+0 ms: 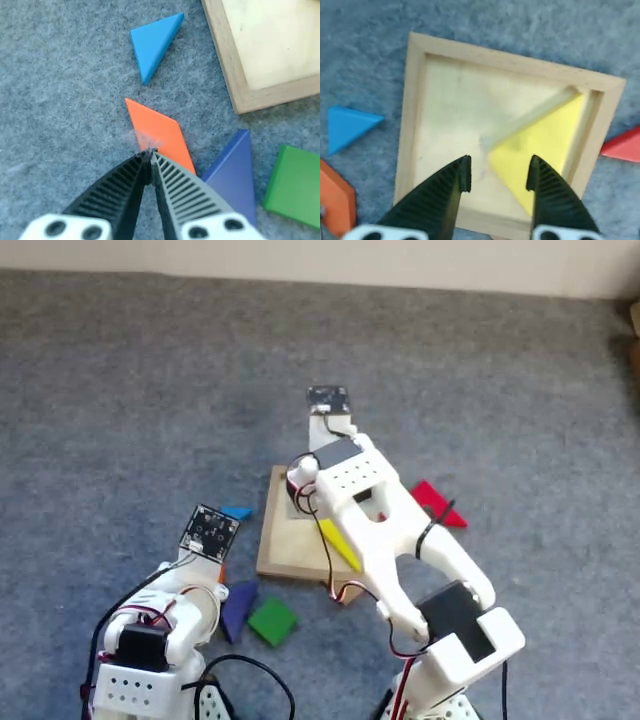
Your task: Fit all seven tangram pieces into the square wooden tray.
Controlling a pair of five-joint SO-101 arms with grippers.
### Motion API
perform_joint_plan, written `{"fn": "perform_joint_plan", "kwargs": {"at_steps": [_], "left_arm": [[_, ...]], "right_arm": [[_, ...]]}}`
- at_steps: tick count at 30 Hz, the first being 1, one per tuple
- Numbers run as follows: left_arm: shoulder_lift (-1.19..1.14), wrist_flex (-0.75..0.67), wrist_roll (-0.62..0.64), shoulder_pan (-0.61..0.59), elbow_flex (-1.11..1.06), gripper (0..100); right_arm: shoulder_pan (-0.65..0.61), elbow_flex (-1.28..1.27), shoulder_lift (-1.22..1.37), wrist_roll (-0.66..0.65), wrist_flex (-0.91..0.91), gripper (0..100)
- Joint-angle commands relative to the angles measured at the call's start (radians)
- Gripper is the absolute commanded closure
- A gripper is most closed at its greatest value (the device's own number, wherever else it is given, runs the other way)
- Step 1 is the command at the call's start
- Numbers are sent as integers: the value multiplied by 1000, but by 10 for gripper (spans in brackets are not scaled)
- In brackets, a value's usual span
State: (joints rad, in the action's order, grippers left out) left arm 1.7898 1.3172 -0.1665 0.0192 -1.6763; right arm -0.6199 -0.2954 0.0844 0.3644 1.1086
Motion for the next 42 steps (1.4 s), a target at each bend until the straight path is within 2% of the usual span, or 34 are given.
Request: {"fn": "perform_joint_plan", "kwargs": {"at_steps": [1, 11, 18, 23, 26, 36, 38, 42], "left_arm": [[31, 3, -9, -13, -19, 995], [31, 3, -9, -13, -19, 995], [31, 3, -9, -13, -19, 995], [31, 3, -9, -13, -19, 995], [31, 3, -9, -13, -19, 995], [31, 3, -9, -13, -19, 995], [31, 3, -9, -13, -19, 995], [31, 3, -9, -13, -19, 995]], "right_arm": [[-31, 54, -15, -25, -35, 839], [-21, -120, -15, -26, -120, 839], [65, -159, -16, -29, -116, 839], [104, -159, -24, -190, -114, 839], [107, -151, -25, -206, -111, 839], [143, 1, -145, -219, 110, 839], [174, 10, -191, -298, 147, 839], [231, 7, -254, -565, 189, 839]]}}
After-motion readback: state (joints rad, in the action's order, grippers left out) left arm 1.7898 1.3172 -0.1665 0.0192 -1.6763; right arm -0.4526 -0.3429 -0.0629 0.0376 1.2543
